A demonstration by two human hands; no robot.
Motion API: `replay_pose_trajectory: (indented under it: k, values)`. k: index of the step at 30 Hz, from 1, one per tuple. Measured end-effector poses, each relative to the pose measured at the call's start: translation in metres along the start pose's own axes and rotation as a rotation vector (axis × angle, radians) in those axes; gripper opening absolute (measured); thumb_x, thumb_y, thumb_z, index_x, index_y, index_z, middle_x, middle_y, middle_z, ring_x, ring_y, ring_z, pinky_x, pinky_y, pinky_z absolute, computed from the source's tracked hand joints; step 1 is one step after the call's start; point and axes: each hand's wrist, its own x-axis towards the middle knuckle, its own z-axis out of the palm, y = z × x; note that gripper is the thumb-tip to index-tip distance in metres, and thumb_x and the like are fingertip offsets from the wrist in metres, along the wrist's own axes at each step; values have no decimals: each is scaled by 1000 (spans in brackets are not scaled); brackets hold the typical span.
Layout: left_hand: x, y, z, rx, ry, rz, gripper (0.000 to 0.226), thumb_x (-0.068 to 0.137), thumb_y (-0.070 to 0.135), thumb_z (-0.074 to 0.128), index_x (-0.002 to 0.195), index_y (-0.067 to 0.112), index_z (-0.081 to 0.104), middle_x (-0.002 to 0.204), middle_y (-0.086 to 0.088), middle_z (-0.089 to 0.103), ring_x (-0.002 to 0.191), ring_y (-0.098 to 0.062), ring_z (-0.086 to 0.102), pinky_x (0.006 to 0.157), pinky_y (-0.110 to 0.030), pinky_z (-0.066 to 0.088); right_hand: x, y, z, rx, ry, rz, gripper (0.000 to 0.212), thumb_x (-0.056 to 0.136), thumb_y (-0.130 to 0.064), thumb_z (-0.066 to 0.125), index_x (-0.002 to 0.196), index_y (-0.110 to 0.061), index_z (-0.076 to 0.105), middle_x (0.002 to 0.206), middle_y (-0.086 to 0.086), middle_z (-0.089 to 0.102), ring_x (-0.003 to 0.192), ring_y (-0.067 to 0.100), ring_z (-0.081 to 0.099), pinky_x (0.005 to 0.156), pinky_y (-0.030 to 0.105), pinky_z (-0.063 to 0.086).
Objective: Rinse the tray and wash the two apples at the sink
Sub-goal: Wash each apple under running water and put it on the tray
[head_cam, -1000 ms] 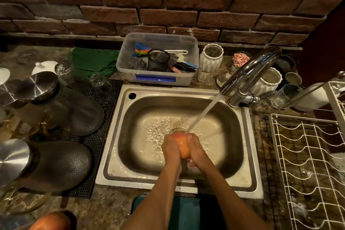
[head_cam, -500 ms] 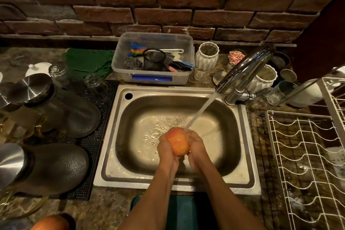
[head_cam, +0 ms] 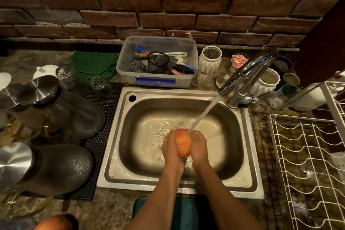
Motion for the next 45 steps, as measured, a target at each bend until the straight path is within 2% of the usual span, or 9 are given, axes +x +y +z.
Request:
replay_pose_trajectory:
  k: [5, 9, 12, 17, 20, 25, 31, 40, 45]
  values:
    - [4, -4, 6, 86, 80, 97, 27, 93, 31, 56, 99, 10, 72, 99, -18, 72, 95, -35, 70, 75, -42, 61, -17, 17, -3, -28, -177, -211, 33, 98, -33, 58, 130, -27, 57, 122, -1, 64, 111, 12, 63, 95, 30, 53]
    - [0, -7, 7, 94, 84, 38, 32, 97, 35, 48, 103, 14, 71, 104, -18, 73, 95, -34, 70, 86, -48, 60, -14, 13, -1, -67, -99, -188, 37, 89, -41, 59, 123, -28, 58, 112, 4, 69, 102, 18, 67, 92, 37, 55]
    - [-3, -9, 8, 127, 39, 67, 28, 99, 38, 53, 109, 18, 71, 104, -13, 73, 95, -32, 71, 78, -42, 62, -13, 1, -2, 4, 16, -37, 20, 104, -36, 44, 114, -28, 58, 103, 1, 67, 90, 12, 62, 79, 33, 51]
    - [-7, -10, 4, 116, -109, 108, 26, 99, 38, 58, 110, 21, 73, 103, -12, 77, 83, -28, 72, 46, -28, 52, -5, -4, -6, -61, 104, 181, 40, 102, -41, 27, 107, -19, 61, 105, 13, 67, 85, 28, 66, 73, 49, 61]
    - [-8, -6, 8, 83, -104, 74, 21, 97, 30, 62, 102, 14, 75, 97, -18, 77, 73, -31, 70, 44, -26, 48, -9, -8, -10, -60, 81, 231, 54, 101, -54, 21, 110, -18, 59, 93, 18, 70, 64, 29, 68, 49, 35, 57]
    - [0, -5, 17, 58, 68, 65, 16, 92, 13, 66, 81, 5, 75, 83, -16, 76, 70, -27, 72, 56, -31, 56, -16, 3, -13, -139, -104, 74, 38, 98, -65, 29, 126, -42, 40, 112, 2, 63, 94, 18, 65, 83, 40, 58]
    - [-2, -3, 14, 123, 171, 113, 26, 100, 19, 53, 92, 1, 69, 89, -16, 72, 84, -29, 70, 66, -29, 56, -25, 0, -8, -122, -142, -112, 40, 95, -42, 62, 128, -38, 40, 111, -8, 64, 101, 9, 64, 80, 24, 55]
    - [-4, -1, 9, 211, -167, 155, 31, 92, 44, 64, 103, 18, 75, 97, -11, 78, 90, -27, 75, 69, -38, 61, -16, -10, -10, -124, -13, 61, 47, 98, -61, 33, 121, -27, 54, 107, 3, 64, 93, 19, 62, 83, 42, 56]
    - [-7, 4, 22, 175, 19, 94, 29, 97, 31, 58, 81, 14, 76, 85, -10, 77, 82, -26, 74, 66, -32, 57, -16, -11, -12, -284, 61, 71, 59, 103, -54, 15, 126, -20, 58, 125, 12, 65, 111, 30, 61, 103, 45, 44]
